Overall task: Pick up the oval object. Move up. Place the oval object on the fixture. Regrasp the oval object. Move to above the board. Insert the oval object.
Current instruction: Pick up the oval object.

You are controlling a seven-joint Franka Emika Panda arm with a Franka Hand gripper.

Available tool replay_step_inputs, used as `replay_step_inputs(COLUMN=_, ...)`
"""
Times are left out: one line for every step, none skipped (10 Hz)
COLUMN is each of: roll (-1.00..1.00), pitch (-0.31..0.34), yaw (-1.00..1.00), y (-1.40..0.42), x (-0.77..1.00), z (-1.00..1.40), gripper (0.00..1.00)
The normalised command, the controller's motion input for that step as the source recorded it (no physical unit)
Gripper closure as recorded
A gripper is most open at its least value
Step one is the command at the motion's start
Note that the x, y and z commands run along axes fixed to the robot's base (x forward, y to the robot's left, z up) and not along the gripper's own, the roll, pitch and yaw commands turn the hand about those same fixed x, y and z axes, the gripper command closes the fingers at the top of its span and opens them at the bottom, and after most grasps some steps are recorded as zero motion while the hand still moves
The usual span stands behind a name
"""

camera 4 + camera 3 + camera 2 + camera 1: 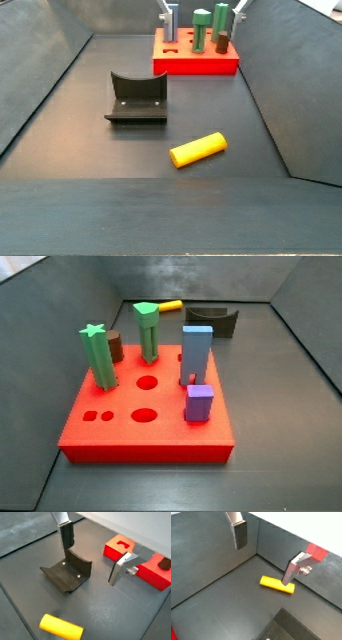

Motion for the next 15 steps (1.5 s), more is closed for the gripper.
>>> replay_step_inputs(roll=0.00, pitch=0.080, yaw=-0.62, y=0.10, x=0.31, z=-0.35, gripper=0.00)
replay_step_inputs(roll=-0.02, pitch=0.097, yaw=-0.73, y=0.19, x=0.27, z=-0.51, gripper=0.00)
replay_step_inputs(roll=0.00, pitch=0.051, yaw=-0.81, y=0.16, x=0.21, z=-0.62, gripper=0.00)
replay_step_inputs(roll=-0.05, pitch=0.026, yaw=-0.78, y=0.15, x=0.30, z=-0.71, gripper=0.00)
replay_step_inputs(roll=-0.21, pitch=0.000, yaw=-0.35, y=0.45, x=0.26, z=-0.66, gripper=0.00)
replay_step_inputs(roll=-0.29, pitch=0.000, yaw=0.00, y=0.82, x=0.22, z=-0.56, gripper=0.00)
replay_step_inputs(roll=-0.33, pitch=0.000, yaw=0.01, y=0.86, x=0.19, z=-0.49, gripper=0.00)
replay_step_inputs(roll=-0.39, pitch=-0.014, yaw=0.00, y=0.81, x=0.22, z=-0.40, gripper=0.00)
replay_step_inputs(roll=-0.43, pitch=-0.074, yaw=-0.11, y=0.52, x=0.30, z=-0.27, gripper=0.00)
replay_step_inputs(roll=-0.43, pitch=-0.091, yaw=-0.32, y=0.30, x=0.24, z=-0.22, gripper=0.00)
replay_step_inputs(roll=-0.40, pitch=-0.064, yaw=-0.43, y=0.22, x=0.07, z=-0.28, gripper=0.00)
replay_step_inputs(roll=-0.38, pitch=-0.066, yaw=-0.45, y=0.19, x=0.00, z=-0.32, gripper=0.00)
replay_step_inputs(roll=-0.31, pitch=-0.067, yaw=-0.46, y=0.20, x=-0.24, z=-0.50, gripper=0.00)
replay_step_inputs(roll=-0.28, pitch=-0.106, yaw=-0.52, y=0.13, x=-0.33, z=-0.54, gripper=0.00)
replay_step_inputs(roll=-0.28, pitch=-0.177, yaw=-0.54, y=0.07, x=-0.42, z=-0.52, gripper=0.00)
